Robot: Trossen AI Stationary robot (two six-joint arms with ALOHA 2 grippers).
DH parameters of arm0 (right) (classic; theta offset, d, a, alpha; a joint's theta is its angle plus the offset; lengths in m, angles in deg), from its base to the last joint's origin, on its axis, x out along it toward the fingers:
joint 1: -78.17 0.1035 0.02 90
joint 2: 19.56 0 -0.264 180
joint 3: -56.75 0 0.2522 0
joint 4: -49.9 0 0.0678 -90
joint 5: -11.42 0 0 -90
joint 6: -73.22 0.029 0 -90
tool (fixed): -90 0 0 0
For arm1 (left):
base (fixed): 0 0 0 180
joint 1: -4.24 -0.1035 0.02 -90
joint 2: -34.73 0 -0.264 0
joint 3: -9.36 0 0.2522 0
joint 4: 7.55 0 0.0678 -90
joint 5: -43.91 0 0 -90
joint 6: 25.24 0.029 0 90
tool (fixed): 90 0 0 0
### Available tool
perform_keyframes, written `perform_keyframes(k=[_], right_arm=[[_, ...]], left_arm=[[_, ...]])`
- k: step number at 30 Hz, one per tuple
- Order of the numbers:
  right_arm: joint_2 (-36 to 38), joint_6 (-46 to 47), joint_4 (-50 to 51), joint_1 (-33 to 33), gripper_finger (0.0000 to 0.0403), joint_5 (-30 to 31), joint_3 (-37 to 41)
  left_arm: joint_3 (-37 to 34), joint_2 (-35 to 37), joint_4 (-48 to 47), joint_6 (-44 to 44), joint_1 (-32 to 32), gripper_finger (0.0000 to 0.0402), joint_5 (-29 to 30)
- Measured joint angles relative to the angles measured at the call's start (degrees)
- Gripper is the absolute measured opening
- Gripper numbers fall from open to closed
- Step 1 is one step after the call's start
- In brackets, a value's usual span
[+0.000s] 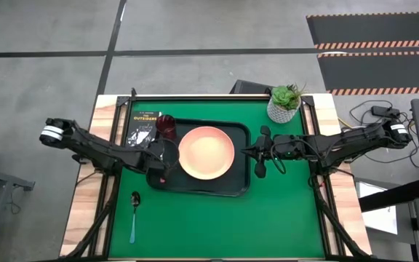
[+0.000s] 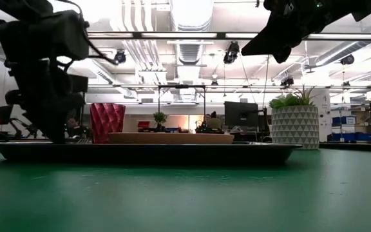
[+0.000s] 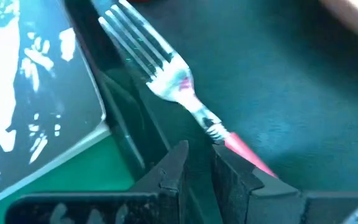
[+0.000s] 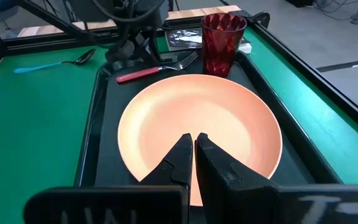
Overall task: Pick and place plate/cup/fork/spoon on tray
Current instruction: Put the pink fork on the black table tray to the bottom of the red glass
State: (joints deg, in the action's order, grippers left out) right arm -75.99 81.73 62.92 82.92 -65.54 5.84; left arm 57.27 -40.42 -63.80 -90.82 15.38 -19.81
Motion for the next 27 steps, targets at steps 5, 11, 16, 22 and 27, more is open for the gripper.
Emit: perform_keyframes(k=[5,11,16,22,27], right_arm=[[0.0,0.0,0.0,0.0,0.0009,0.0,0.0],[0.0,0.0,0.0,0.0,0.0009,0.0,0.0],[0.0,0.0,0.0,0.0,0.0009,0.0,0.0],[0.0,-0.1,0.0,0.0,0.0009,0.0,0.0],[0.0,-0.1,0.0,0.0,0.0009,0.0,0.0]], left_arm=[[-0.7,-1.7,0.6,0.0,0.0,0.0047,0.4],[-0.4,-2.4,3.1,2.3,0.0,0.0047,4.2],[-0.2,-2.4,4.2,3.2,0.0,0.0047,5.6],[1.9,-2.2,4.6,3.1,0.0,0.0047,2.1],[2.6,-2.4,8.2,6.2,0.1,0.0047,-0.3]])
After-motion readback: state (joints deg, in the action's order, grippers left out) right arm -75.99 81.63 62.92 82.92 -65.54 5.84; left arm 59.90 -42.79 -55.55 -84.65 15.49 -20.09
